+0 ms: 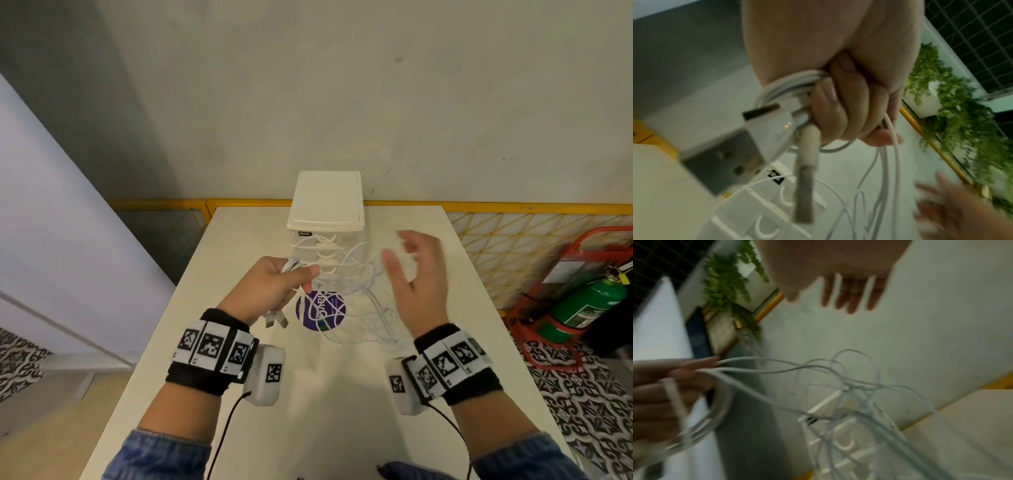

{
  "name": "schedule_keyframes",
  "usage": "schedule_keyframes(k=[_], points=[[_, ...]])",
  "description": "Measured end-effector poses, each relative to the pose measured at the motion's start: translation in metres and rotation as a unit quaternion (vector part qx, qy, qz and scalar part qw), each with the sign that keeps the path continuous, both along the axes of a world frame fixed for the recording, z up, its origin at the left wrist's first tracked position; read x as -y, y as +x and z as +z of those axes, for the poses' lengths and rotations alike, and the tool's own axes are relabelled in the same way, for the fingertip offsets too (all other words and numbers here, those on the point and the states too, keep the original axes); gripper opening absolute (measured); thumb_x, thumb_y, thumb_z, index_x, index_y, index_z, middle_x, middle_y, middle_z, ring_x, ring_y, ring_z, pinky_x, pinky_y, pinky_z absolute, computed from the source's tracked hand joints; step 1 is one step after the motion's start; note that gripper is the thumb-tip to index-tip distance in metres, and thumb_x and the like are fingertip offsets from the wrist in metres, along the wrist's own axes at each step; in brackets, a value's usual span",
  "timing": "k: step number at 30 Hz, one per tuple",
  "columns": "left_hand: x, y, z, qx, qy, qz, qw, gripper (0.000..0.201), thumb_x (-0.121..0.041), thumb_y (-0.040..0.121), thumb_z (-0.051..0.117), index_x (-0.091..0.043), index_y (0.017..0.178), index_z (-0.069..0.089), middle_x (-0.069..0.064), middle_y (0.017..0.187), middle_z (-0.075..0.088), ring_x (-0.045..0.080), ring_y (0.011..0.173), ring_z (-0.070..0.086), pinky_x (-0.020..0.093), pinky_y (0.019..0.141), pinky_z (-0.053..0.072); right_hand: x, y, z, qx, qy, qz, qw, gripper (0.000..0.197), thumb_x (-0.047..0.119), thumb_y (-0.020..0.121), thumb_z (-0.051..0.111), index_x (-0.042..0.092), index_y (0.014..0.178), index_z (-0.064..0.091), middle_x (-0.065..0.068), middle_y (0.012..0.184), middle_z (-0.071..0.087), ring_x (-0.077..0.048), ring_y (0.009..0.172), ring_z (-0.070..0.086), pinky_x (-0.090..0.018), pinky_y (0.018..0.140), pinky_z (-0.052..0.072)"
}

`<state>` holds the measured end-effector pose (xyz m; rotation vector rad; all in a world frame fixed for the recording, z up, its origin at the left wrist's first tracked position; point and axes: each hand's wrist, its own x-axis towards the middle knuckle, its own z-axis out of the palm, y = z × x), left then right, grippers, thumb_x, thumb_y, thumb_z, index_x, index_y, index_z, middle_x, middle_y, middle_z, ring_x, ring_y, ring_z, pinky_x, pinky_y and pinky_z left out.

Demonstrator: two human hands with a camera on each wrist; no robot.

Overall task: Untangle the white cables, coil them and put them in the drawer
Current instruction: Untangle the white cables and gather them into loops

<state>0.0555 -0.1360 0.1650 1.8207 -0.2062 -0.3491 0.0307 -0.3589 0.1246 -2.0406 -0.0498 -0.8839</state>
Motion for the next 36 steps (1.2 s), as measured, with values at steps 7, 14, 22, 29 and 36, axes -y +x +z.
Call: schedule_keyframes(k=[7, 14, 22, 29, 36], points=[[0.012, -0.013, 0.026, 0.03, -0.04, -0.054, 0.997, 0.036, -0.038, 0.083, 0.06, -0.011, 0.059, 0.056, -0.001, 0.04, 0.033, 0.012, 0.036, 0.024, 0.02, 0.041, 0.023, -0.044, 0.013, -0.02, -0.116, -0.129, 0.227, 0.958, 0.028, 0.015, 0.081, 0.064, 0.017, 0.108, 0.06, 0.005, 0.093, 0.066, -0.012, 0.084, 0.061, -0.032, 0.082, 0.05], [-0.025, -0.005, 0.039, 0.034, -0.11, 0.056, 0.992, 0.035, -0.038, 0.082, 0.061, -0.019, 0.054, 0.053, -0.004, 0.04, 0.028, 0.011, 0.036, 0.019, 0.018, 0.038, 0.022, 0.023, 0.022, -0.053, -0.226, -0.206, 0.111, 0.946, 0.029, 0.036, 0.077, 0.049, 0.023, 0.092, 0.07, 0.003, 0.087, 0.069, -0.02, 0.091, 0.06, -0.025, 0.073, 0.028], [-0.019, -0.003, 0.023, 0.047, -0.02, 0.08, 0.995, 0.036, -0.036, 0.091, 0.058, -0.013, 0.063, 0.06, 0.001, 0.042, 0.033, 0.015, 0.037, 0.023, 0.021, 0.041, 0.025, 0.035, 0.024, -0.024, -0.325, -0.328, 0.0, 0.887, 0.091, 0.067, 0.066, 0.065, 0.028, 0.142, 0.031, 0.005, 0.14, 0.043, -0.019, 0.133, 0.029, -0.038, 0.101, 0.021], [0.022, -0.011, 0.023, 0.03, 0.006, 0.001, 1.0, 0.036, -0.034, 0.091, 0.06, -0.014, 0.062, 0.064, 0.002, 0.039, 0.034, 0.014, 0.032, 0.028, 0.02, 0.042, 0.024, -0.021, 0.017, -0.006, -0.211, -0.066, 0.232, 0.947, 0.079, 0.036, 0.072, 0.077, 0.029, 0.139, 0.036, 0.014, 0.115, 0.061, 0.003, 0.107, 0.052, -0.025, 0.095, 0.037], [0.014, -0.012, 0.009, 0.016, 0.181, -0.114, 0.977, 0.044, -0.053, 0.088, 0.054, -0.015, 0.072, 0.068, -0.009, 0.04, 0.04, 0.003, 0.034, 0.036, 0.021, 0.048, 0.031, 0.011, 0.029, 0.0, -0.141, 0.044, 0.212, 0.966, 0.029, 0.006, 0.078, 0.07, 0.035, 0.076, 0.069, 0.014, 0.073, 0.071, -0.005, 0.073, 0.065, -0.022, 0.073, 0.05]])
